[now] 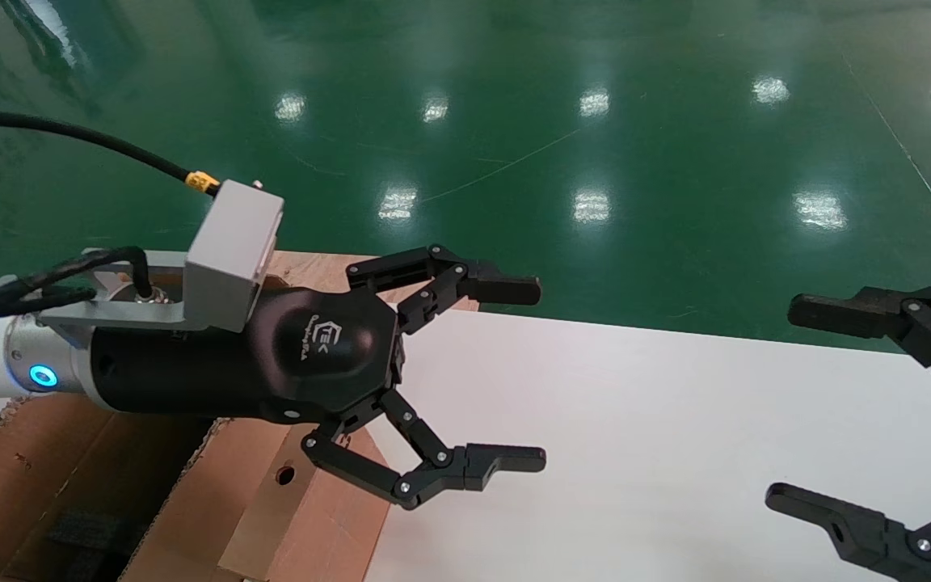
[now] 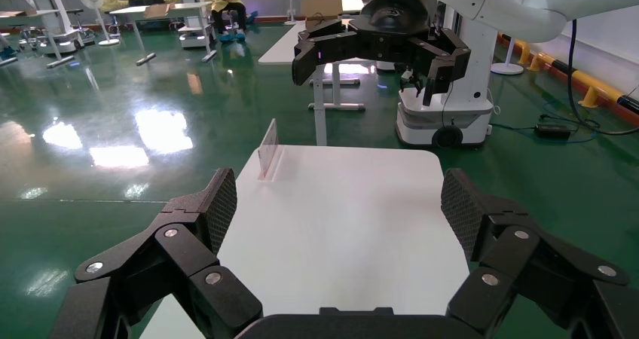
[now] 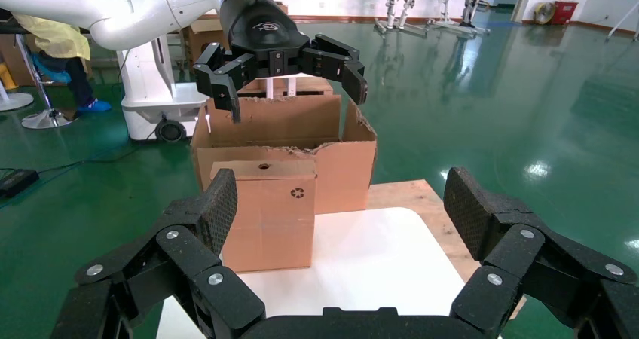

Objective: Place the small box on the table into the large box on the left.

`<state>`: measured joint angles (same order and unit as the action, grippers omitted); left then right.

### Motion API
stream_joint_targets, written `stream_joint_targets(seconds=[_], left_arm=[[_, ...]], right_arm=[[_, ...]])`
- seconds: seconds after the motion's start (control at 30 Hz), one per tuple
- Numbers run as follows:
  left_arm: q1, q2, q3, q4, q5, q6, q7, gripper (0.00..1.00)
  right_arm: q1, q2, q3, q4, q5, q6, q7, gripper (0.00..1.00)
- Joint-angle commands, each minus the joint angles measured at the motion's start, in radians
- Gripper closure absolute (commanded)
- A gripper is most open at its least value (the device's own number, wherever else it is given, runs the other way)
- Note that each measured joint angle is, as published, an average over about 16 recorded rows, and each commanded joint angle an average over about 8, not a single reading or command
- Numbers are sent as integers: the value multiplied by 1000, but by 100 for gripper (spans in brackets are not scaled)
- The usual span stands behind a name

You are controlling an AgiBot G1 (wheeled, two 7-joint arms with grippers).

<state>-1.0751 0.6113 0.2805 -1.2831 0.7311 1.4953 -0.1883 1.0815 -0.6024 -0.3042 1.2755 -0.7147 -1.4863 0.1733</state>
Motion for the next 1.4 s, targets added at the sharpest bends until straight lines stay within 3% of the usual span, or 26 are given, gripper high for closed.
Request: stream_joint_targets(seconds=[0.03, 0.8, 0.87, 1.07, 1.1, 1.13, 1.4], left_arm=[[0, 0, 0, 0, 0, 0, 0, 0], [0, 0, 0, 0, 0, 0, 0, 0], [0, 0, 0, 0, 1, 0, 0, 0], [-10, -16, 8, -12, 46, -11, 6, 0], [-14, -21, 11, -15, 62, -16, 5, 0], [-18, -26, 14, -20, 78, -22, 4, 0], [-86, -61, 55, -51, 253, -87, -53, 0]], right_arm=[[0, 0, 0, 0, 0, 0, 0, 0], [0, 0, 0, 0, 0, 0, 0, 0], [0, 0, 0, 0, 0, 0, 0, 11], [0, 0, 0, 0, 0, 0, 0, 86], [0, 0, 0, 0, 0, 0, 0, 95], [0, 0, 0, 0, 0, 0, 0, 100], [0, 0, -1, -1, 0, 0, 0, 100]])
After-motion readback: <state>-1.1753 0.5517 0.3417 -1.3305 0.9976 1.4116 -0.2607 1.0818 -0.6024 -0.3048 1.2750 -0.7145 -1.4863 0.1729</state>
